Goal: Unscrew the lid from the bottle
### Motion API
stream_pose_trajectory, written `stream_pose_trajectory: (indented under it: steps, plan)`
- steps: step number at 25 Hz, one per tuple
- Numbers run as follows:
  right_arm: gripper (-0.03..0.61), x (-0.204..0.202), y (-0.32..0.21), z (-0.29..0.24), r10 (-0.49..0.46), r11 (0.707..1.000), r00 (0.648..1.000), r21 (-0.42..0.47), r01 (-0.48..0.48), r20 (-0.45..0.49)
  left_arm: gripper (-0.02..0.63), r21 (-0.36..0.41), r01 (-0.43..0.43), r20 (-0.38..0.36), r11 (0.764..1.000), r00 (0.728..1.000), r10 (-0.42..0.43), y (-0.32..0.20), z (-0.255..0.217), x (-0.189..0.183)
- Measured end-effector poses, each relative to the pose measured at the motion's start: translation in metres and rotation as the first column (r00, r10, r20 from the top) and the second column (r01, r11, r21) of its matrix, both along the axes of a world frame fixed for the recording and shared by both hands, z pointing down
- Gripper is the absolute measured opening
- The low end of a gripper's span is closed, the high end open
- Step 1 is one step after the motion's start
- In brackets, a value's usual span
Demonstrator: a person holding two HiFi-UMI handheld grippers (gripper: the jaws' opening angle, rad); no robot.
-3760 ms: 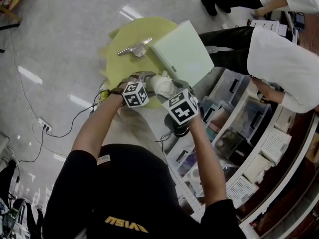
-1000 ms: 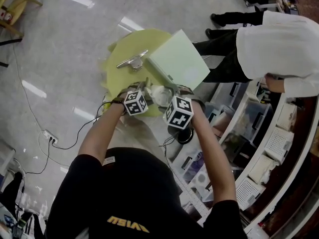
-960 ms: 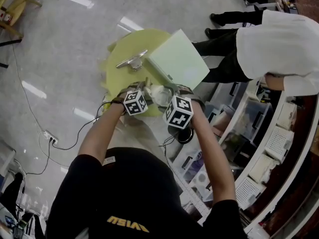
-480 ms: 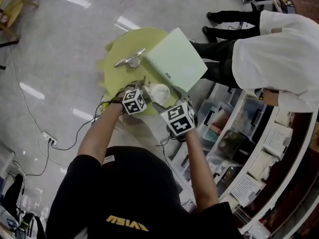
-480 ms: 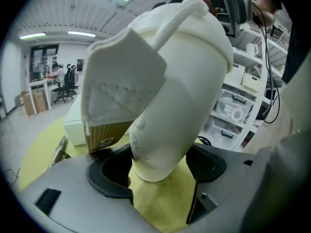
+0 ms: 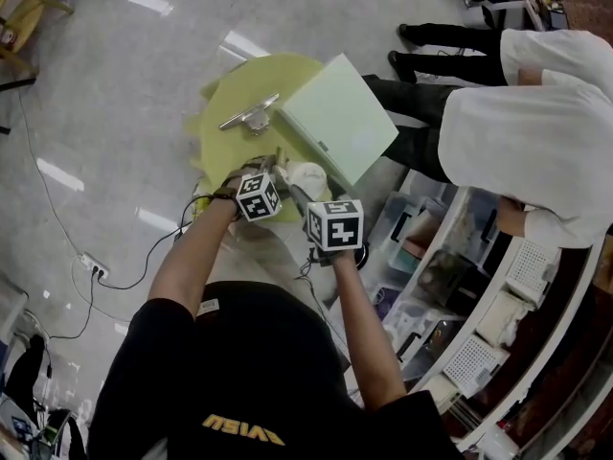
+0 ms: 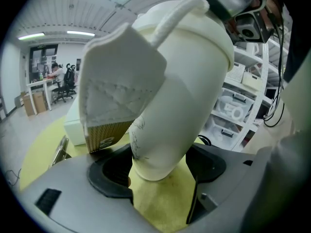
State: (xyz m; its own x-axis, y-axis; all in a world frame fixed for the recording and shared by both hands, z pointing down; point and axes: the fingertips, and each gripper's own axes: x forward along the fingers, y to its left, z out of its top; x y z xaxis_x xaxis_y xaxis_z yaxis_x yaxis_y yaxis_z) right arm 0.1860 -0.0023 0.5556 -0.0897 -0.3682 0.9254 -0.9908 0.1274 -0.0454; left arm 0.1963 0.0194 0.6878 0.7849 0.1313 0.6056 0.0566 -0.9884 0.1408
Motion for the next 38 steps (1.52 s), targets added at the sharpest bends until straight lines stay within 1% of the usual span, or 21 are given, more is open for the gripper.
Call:
stream_pose_trajectory:
  steps: [5, 8, 11, 14, 20, 22, 25, 30, 34, 37, 38]
  plan:
    - [0.333, 0.002, -0.001, 0.004, -0.038, 0.999, 0.999, -0.031, 0.038, 0.017, 0.356, 0.002, -0.004, 0.001, 1.0, 1.0, 0.004, 0.001, 0.001, 0.001]
    - [0.333, -0.001, -0.001, 0.005, -0.114, 0.992, 0.993, -0.055, 0.114, 0.008, 0.356, 0.002, -0.007, 0.001, 1.0, 1.0, 0.007, 0.001, 0.002, 0.0]
    - [0.333, -0.002, 0.001, 0.005, -0.187, 0.98, 0.982, -0.071, 0.186, -0.005, 0.354, 0.006, -0.011, 0.002, 1.0, 1.0, 0.011, 0.002, 0.002, 0.0]
    - [0.333, -0.003, 0.002, 0.006, -0.239, 0.967, 0.971, -0.093, 0.237, -0.015, 0.354, 0.005, -0.011, 0.002, 1.0, 1.0, 0.011, 0.002, 0.002, 0.0]
    - [0.333, -0.004, 0.002, 0.008, -0.346, 0.93, 0.938, -0.139, 0.341, -0.009, 0.351, 0.006, -0.011, 0.007, 1.0, 1.0, 0.011, 0.002, 0.004, 0.001]
    - [0.333, -0.006, 0.003, 0.008, -0.39, 0.91, 0.921, -0.154, 0.384, -0.012, 0.35, 0.013, -0.018, 0.009, 1.0, 1.0, 0.018, 0.002, 0.005, 0.001]
    - [0.333, -0.01, 0.004, 0.008, -0.464, 0.872, 0.886, -0.183, 0.454, -0.013, 0.347, 0.02, -0.026, 0.012, 0.999, 1.0, 0.025, 0.002, 0.005, -0.001]
    - [0.333, -0.012, 0.009, 0.007, -0.591, 0.792, 0.806, -0.206, 0.575, -0.02, 0.345, 0.019, -0.026, 0.015, 0.999, 1.0, 0.025, 0.003, 0.005, -0.001]
    - [0.334, -0.014, 0.008, 0.006, -0.664, 0.737, 0.747, -0.197, 0.646, -0.034, 0.345, 0.018, -0.021, 0.016, 1.0, 1.0, 0.02, 0.004, 0.005, -0.001]
    - [0.334, -0.016, 0.011, 0.007, -0.718, 0.687, 0.695, -0.211, 0.695, -0.048, 0.345, 0.017, -0.022, 0.017, 1.0, 1.0, 0.022, 0.004, 0.005, -0.001]
    - [0.334, -0.016, 0.011, 0.007, -0.726, 0.678, 0.686, -0.217, 0.703, -0.048, 0.345, 0.016, -0.023, 0.018, 1.0, 1.0, 0.023, 0.004, 0.005, -0.002]
